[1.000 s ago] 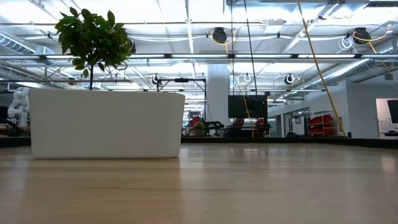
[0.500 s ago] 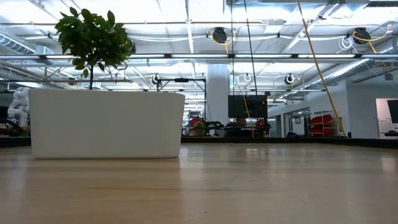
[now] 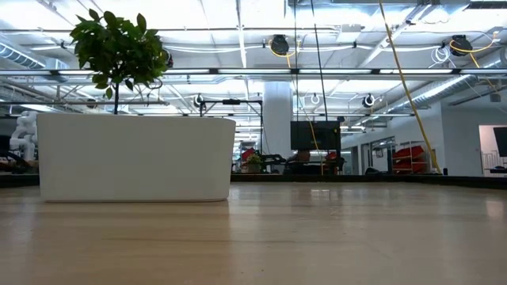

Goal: Nest measuring cups in basket
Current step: Stack the blue measuring cup on top of the red measuring cup in the white bin

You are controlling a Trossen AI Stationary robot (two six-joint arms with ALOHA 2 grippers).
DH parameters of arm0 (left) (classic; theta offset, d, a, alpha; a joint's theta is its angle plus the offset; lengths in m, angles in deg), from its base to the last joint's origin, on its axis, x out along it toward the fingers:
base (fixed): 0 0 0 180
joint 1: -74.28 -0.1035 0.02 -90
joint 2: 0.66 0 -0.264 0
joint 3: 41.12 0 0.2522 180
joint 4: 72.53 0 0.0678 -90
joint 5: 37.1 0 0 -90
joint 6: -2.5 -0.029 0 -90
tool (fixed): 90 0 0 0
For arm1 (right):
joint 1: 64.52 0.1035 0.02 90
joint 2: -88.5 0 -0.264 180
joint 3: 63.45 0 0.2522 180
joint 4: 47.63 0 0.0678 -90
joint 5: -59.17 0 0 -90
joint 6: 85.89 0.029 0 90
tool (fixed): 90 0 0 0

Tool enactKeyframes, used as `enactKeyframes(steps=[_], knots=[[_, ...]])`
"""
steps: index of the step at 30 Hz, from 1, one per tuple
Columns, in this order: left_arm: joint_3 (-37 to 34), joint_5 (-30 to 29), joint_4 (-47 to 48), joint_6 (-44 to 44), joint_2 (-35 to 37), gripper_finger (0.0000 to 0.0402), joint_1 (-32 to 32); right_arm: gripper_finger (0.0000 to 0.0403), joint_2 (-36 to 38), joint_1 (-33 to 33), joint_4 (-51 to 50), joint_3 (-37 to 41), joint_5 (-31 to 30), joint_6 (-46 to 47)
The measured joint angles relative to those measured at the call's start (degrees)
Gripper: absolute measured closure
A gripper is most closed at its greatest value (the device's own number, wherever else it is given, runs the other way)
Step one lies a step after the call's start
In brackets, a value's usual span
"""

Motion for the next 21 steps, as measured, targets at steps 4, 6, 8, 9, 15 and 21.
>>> enactKeyframes(steps=[4, 6, 8, 9, 15, 21], knots=[[0.0, 0.0, 0.0, 0.3, 0.0, 0.0396, 0.0, 0.021, 0.0, -1.1, 1.5, 0.7, 0.3, -1.4], [0.0, 0.0, 0.2, 0.4, 0.0, 0.0396, 0.0, 0.0236, 0.0, -1.5, 1.6, 1.0, 0.7, -1.4], [0.0, 0.0, 0.9, 0.5, 0.0, 0.0396, 0.0, 0.0266, 0.0, -1.7, 1.7, 1.3, 1.8, -1.4], [0.0, 0.0, 1.2, 0.6, 0.0, 0.0396, 0.0, 0.028, 0.0, -1.8, 2.3, 1.5, 1.9, -1.4], [0.0, 0.0, 2.0, 1.0, 0.0, 0.0396, 0.0, 0.0352, 0.0, -1.8, 5.4, 2.9, 1.9, -1.2], [0.0, 0.4, 2.2, 1.6, 0.0, 0.0396, 0.0, 0.0395, 0.0, -1.8, 5.6, 3.9, 2.0, -2.1]])
